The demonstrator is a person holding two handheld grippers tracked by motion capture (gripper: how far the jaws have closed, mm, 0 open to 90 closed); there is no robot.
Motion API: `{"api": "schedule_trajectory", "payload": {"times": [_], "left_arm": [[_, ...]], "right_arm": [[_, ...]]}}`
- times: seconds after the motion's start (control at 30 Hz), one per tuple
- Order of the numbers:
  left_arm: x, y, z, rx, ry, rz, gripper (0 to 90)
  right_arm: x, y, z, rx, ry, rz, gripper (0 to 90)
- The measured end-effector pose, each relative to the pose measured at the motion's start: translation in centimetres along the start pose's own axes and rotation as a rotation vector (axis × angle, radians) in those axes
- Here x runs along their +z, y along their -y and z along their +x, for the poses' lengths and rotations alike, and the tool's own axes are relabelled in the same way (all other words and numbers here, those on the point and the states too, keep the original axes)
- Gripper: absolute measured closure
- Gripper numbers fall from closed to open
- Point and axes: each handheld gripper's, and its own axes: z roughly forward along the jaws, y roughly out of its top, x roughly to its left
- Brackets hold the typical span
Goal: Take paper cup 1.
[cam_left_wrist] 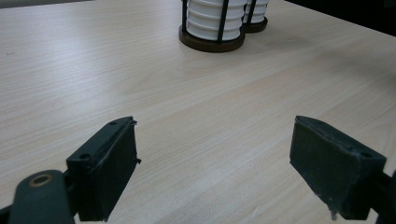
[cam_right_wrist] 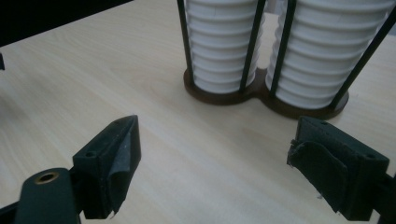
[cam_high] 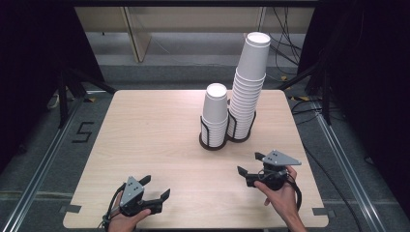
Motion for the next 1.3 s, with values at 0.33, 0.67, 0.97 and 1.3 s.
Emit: {"api": "schedule_trajectory", "payload": {"times": [0.33,0.67,0.97,1.3], "left_arm": [[0.0,0.0,0.0,-0.018,-0.007,0.004,14.4],[0.2,0.2,-0.1,-0.012,0.004,0.009,14.4],[0.2,0.2,-0.1,-0.018,0.009,0.009,14.4],[0.2,0.3,-0.2,-0.014,0.015,0.011,14.4]], "right_arm": [[0.8,-3.2,-0.2,-0.042,0.001,-0.056,17.6],[2.2,-6.0,0.3,-0.055,-0.015,-0.072,18.3],[4.0,-9.5,0.5,-0.053,-0.008,-0.122,18.4],[6.0,-12.4,0.6,-0.047,0.026,-0.126,18.1]]}}
